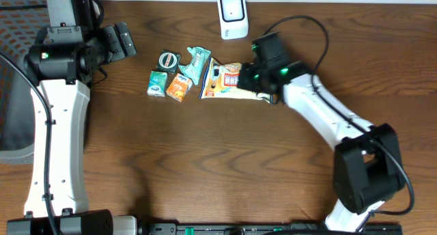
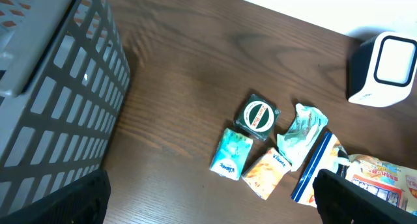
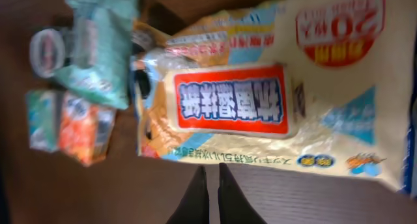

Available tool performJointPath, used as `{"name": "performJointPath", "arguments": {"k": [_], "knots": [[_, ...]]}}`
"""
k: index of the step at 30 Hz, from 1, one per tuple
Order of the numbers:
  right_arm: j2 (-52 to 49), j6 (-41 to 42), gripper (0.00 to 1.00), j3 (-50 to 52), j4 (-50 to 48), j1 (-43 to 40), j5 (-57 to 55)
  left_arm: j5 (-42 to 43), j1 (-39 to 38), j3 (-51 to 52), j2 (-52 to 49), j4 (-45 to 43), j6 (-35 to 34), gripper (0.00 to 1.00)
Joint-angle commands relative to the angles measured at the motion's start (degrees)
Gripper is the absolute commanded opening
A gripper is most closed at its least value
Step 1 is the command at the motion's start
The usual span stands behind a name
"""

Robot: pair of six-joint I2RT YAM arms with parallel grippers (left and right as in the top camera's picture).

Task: Scan the item barcode
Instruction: 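Drag the yellow snack bag rightward away from the other items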

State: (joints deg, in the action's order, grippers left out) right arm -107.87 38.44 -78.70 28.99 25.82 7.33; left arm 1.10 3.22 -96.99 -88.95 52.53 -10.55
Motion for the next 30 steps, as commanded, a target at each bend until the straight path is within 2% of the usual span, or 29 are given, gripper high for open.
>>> {"name": "performJointPath", "arguments": {"k": [1,9,15,19,21,22,26,27,30], "knots": [[-3.34,9.55,0.02,0.13,-0.37,2.38,-10.56,-0.72,-0.02,0.24,-0.33,0.15,-0.48,0.98],[-10.01,9.07,0.01,0.13,-4.22,3.50,-12.63,-0.72,-0.02,0.24,-0.33,0.13,-0.50,0.98],[-9.66,9.11,0.01,0.11,2.56,0.68,-17.03,-0.72,-0.02,0.24,-0.33,0.13,-0.50,0.98],[-7.30,9.03,0.01,0.11,11.17,-3.65,-23.02,-0.72,-0.02,0.24,-0.33,0.15,-0.50,0.98],[-5.55,4.90,0.01,0.11,12.68,-5.77,-24.59,-0.72,-0.02,0.24,-0.33,0.15,-0.50,0.98],[-4.11,-0.37,0.01,0.04,12.55,-7.06,-23.96,-0.72,-0.02,0.24,-0.33,0.13,-0.50,0.98],[1.55,-14.01,0.01,-0.13,11.19,-9.81,-13.18,-0.72,-0.02,0.24,-0.33,0.13,-0.50,0.98],[3.39,-15.89,0.02,-0.13,10.12,-10.27,-8.31,-0.72,-0.02,0.24,-0.33,0.15,-0.50,0.98],[4.94,-16.02,0.09,-0.13,6.86,-10.32,-2.93,-0.72,-0.02,0.24,-0.33,0.15,-0.50,0.98]]}}
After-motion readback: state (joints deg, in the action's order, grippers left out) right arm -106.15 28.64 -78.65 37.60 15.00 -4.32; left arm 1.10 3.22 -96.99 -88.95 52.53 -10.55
